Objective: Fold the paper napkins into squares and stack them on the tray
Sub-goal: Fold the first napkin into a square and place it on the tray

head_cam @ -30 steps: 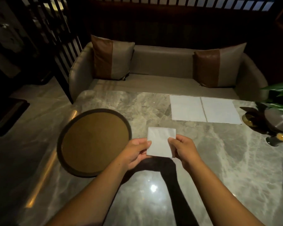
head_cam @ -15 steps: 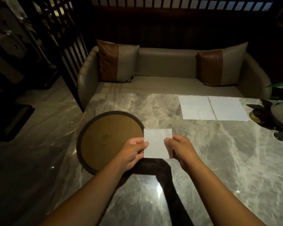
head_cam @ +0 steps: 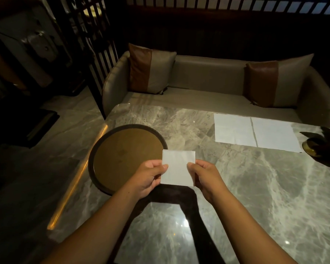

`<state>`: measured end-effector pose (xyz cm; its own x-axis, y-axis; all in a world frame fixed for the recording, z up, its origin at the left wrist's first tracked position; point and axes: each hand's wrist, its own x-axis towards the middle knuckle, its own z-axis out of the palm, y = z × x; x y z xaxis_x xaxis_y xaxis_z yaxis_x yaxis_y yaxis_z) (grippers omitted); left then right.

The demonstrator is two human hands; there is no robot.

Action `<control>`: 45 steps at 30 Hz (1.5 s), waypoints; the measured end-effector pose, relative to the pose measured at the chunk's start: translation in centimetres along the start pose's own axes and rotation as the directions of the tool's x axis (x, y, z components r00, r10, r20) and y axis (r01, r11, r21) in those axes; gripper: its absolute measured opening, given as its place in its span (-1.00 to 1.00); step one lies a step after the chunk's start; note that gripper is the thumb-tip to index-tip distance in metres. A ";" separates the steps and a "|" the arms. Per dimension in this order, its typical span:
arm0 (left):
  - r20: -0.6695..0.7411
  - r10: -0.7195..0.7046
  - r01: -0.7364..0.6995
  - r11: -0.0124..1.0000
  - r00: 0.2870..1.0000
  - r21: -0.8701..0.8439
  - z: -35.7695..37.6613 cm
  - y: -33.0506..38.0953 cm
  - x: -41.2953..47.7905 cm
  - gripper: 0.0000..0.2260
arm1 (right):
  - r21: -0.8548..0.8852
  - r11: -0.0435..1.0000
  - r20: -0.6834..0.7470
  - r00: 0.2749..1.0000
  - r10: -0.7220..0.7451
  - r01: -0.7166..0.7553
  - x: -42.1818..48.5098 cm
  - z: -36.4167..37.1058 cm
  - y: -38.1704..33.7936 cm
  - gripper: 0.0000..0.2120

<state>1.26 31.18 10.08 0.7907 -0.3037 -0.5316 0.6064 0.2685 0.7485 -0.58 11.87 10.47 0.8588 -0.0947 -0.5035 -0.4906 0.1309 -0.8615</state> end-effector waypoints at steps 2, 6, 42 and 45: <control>-0.032 0.000 0.001 1.000 0.999 0.029 0.0 -0.1 0.0 -0.84 | 0.003 1.000 0.017 1.000 0.018 -0.018 0.1 0.1 0.2 -0.85; -0.072 -0.004 0.005 1.000 0.997 0.022 -0.9 0.4 -0.2 -0.82 | 0.021 0.999 0.058 0.998 0.028 -0.029 0.3 1.2 0.3 -0.85; -0.191 -0.063 0.133 0.914 0.980 0.384 -22.8 6.0 7.7 -0.92 | -0.270 0.946 -0.170 0.976 0.134 -0.177 11.1 21.5 3.7 -0.87; -0.249 -0.055 0.158 0.894 0.967 0.419 -23.0 5.5 9.4 -0.94 | -0.350 0.918 -0.183 0.975 0.126 -0.184 12.8 21.4 4.5 -0.79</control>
<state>13.98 50.86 0.09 0.7525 -0.0808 -0.6536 0.6318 -0.1915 0.7511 11.39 32.34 1.54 0.7487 -0.2562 -0.6114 -0.6604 -0.2080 -0.7216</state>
